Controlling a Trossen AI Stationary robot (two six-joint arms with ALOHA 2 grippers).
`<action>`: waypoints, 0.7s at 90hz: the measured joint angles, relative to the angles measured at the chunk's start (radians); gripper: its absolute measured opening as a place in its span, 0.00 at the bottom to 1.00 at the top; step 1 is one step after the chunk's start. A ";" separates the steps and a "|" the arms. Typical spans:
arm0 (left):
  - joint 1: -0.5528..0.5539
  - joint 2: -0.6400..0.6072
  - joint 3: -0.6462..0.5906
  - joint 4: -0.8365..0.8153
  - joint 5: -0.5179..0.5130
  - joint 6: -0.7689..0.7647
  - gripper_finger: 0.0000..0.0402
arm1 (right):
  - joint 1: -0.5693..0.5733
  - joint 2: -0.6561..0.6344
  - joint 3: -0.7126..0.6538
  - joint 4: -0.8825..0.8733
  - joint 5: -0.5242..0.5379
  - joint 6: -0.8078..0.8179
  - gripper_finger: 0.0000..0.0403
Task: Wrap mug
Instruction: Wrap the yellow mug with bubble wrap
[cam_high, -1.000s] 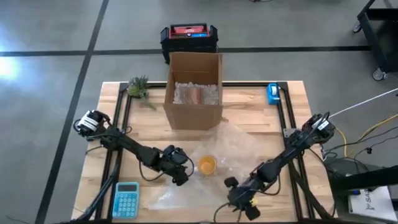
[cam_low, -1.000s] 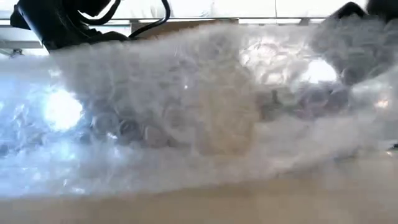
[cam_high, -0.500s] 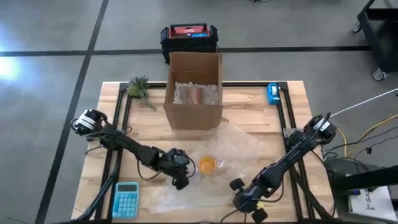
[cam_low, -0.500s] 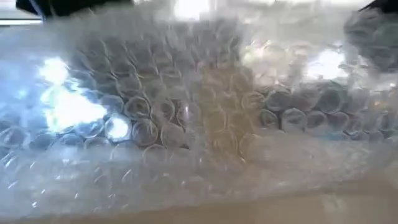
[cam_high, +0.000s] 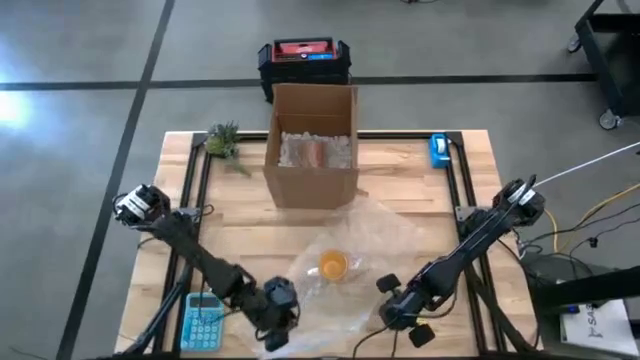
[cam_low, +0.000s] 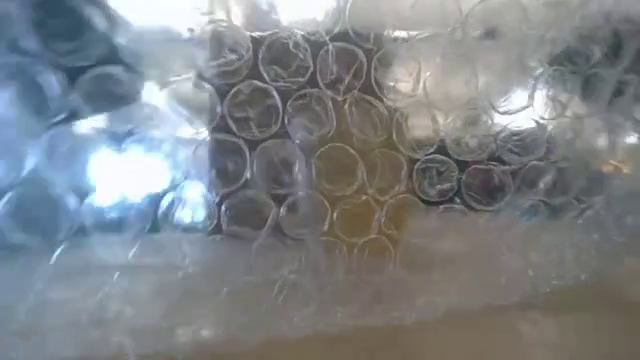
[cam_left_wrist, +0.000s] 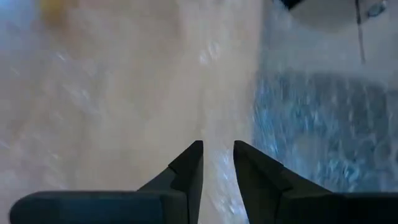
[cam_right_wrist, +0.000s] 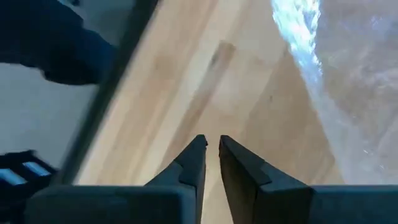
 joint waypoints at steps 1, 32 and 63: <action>-0.003 0.003 0.000 0.000 0.000 -0.004 0.19 | 0.000 -0.011 0.000 -0.006 0.002 0.000 0.05; -0.016 0.041 0.000 0.000 -0.029 -0.044 0.19 | -0.007 -0.303 -0.089 -0.138 0.696 0.060 0.02; -0.011 0.040 -0.001 0.000 -0.053 -0.052 0.19 | -0.229 -0.354 -0.335 -0.216 0.718 0.298 0.29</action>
